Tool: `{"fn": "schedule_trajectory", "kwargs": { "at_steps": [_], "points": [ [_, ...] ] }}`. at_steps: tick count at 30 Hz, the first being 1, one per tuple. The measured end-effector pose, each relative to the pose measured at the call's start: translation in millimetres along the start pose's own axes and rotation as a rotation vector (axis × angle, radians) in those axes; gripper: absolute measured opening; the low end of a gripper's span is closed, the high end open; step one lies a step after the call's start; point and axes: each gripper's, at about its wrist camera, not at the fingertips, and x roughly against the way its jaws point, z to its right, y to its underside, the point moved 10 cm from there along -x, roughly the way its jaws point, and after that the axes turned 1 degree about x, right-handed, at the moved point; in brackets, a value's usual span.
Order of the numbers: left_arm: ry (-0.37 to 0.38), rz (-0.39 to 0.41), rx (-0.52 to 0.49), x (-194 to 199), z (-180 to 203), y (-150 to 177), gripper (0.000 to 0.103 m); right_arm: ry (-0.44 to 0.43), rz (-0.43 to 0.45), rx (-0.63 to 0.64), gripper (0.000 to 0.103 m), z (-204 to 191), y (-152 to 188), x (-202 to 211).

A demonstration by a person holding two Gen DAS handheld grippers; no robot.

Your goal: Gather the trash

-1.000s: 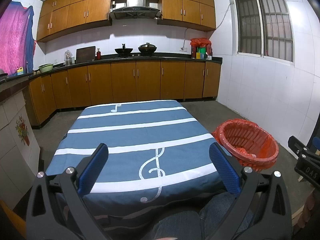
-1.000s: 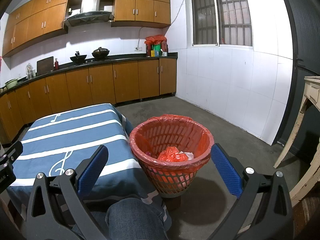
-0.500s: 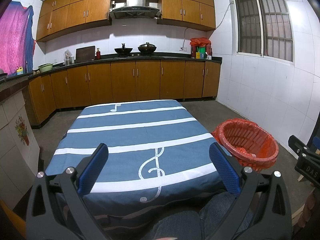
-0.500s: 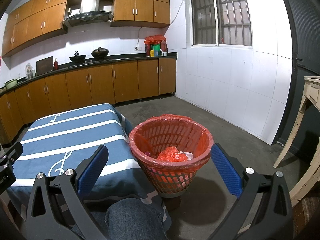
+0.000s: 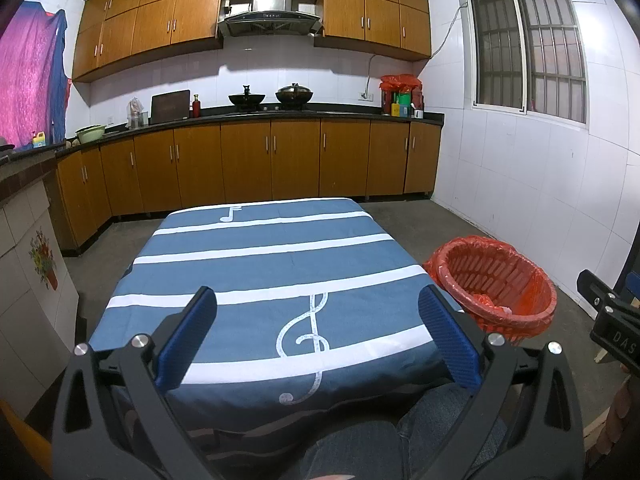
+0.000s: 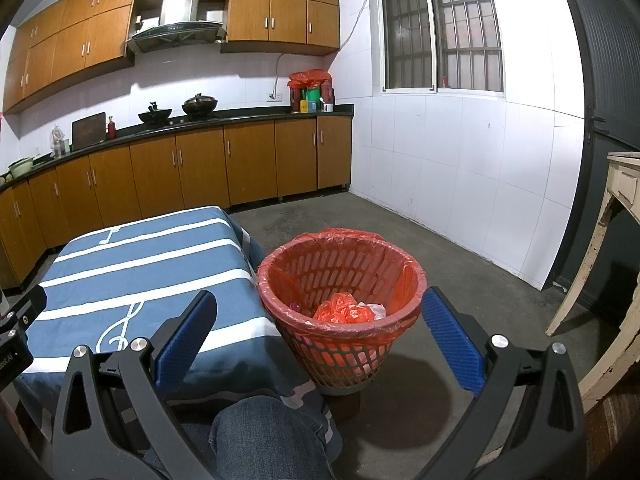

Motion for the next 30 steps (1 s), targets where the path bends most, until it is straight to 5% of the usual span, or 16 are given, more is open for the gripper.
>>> {"fn": "schedule_trajectory", "kwargs": {
  "at_steps": [30],
  "points": [
    [-0.001,-0.006,0.000,-1.6,0.2,3.7,0.099,0.001,-0.003,0.000,0.101,0.8,-0.4,-0.1]
  ]
}}
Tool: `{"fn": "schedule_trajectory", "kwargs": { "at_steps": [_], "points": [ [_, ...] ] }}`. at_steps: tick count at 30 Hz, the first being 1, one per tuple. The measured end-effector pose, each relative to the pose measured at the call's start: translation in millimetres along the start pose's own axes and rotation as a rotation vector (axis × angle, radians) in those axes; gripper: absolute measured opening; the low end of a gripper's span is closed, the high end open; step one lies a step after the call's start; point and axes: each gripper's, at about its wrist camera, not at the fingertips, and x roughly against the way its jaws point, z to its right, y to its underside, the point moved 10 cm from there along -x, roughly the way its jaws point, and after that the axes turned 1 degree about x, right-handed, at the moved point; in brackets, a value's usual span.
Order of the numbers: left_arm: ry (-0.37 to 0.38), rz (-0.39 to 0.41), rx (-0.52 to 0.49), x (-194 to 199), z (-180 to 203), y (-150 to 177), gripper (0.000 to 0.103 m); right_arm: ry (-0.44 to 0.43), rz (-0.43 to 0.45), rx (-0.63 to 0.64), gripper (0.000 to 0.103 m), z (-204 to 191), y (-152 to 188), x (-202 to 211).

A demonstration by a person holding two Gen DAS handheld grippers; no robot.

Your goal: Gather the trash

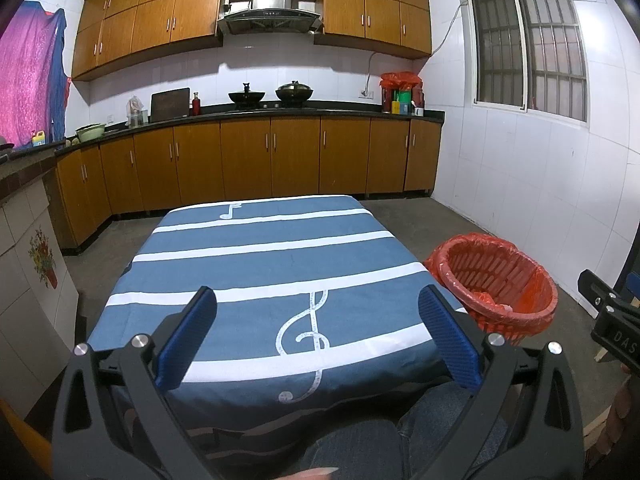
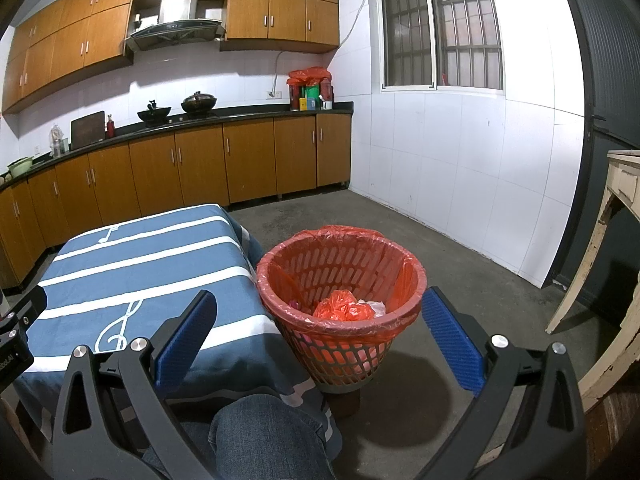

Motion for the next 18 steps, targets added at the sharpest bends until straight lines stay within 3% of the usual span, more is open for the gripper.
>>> {"fn": "schedule_trajectory", "kwargs": {
  "at_steps": [18],
  "points": [
    [0.001,-0.005,0.001,-1.0,1.5,4.6,0.099,0.000,-0.002,0.000,0.101,1.3,-0.8,0.0]
  ]
}}
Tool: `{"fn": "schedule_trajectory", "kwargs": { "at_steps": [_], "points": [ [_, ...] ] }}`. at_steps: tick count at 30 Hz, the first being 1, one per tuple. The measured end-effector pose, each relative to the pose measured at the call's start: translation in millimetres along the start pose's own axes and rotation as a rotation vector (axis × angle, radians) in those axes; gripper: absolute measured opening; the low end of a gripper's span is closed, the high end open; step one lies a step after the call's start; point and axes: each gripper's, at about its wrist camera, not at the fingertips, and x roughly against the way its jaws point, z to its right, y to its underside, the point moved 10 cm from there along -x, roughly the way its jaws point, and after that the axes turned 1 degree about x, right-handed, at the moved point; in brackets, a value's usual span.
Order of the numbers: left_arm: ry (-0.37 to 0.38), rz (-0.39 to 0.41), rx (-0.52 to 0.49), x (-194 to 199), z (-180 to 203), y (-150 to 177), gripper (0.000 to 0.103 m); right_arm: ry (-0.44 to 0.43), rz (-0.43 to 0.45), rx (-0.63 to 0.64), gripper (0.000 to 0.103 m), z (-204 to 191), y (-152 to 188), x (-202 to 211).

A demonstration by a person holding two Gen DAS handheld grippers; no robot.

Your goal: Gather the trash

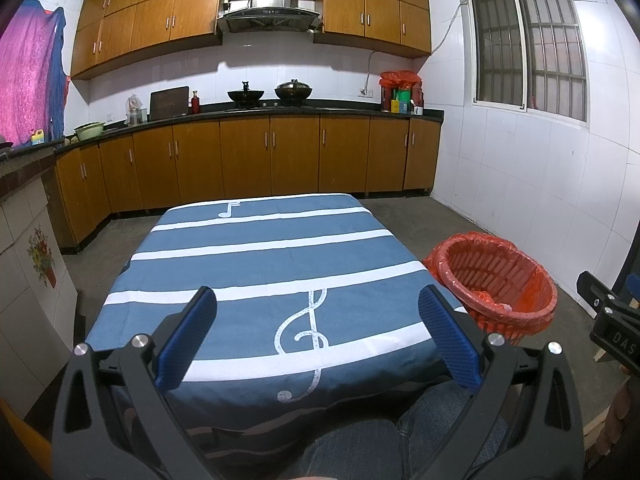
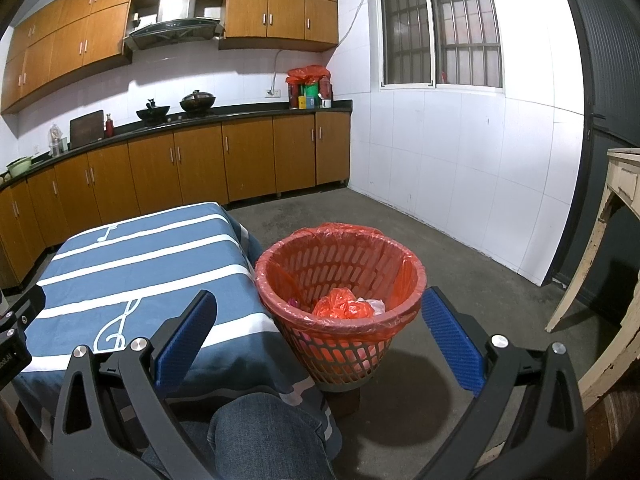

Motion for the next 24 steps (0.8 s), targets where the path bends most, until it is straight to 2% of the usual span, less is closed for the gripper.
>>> {"fn": "schedule_trajectory", "kwargs": {
  "at_steps": [10,24],
  "points": [
    [0.000,-0.013,0.001,-5.1,0.2,8.6,0.099,0.001,-0.002,0.000,0.101,0.9,0.3,1.1],
    [0.004,-0.012,-0.003,-6.0,-0.3,4.9,0.099,0.000,-0.004,0.000,0.101,1.9,1.2,2.1]
  ]
}}
